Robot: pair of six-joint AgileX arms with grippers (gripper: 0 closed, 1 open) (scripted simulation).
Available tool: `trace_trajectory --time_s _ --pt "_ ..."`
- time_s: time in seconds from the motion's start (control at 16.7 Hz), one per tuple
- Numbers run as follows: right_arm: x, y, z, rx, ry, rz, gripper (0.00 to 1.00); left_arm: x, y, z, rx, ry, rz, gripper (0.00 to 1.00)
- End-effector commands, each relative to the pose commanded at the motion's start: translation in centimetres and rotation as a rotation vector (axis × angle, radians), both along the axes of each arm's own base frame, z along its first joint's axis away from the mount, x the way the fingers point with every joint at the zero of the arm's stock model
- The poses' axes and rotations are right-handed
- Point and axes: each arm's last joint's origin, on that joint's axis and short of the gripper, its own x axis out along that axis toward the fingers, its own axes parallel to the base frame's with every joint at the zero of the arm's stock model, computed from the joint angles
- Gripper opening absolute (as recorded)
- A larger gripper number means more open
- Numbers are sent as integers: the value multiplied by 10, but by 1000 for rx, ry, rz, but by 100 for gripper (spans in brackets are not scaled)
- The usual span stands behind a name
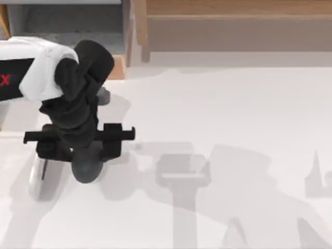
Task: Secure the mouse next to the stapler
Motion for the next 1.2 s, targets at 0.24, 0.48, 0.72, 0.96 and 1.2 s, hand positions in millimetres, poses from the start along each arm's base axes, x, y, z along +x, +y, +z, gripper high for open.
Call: trace_trajectory --time_s 0.24,0.48,0.72,0.96,1.2 --pt "0 0 0 0 0 0 100 -11 -5 -6 10 9 -2 0" --pt "0 0 0 0 0 0 100 -10 -4 -7 11 14 0 0" --pt "0 0 0 0 0 0 100 -10 -5 -6 9 7 0 0" --pt "0 0 0 0 0 0 100 -9 -6 -4 1 -14 -1 0" --pt "0 0 0 0 0 0 100 -7 -7 -1 -9 -37 -1 0"
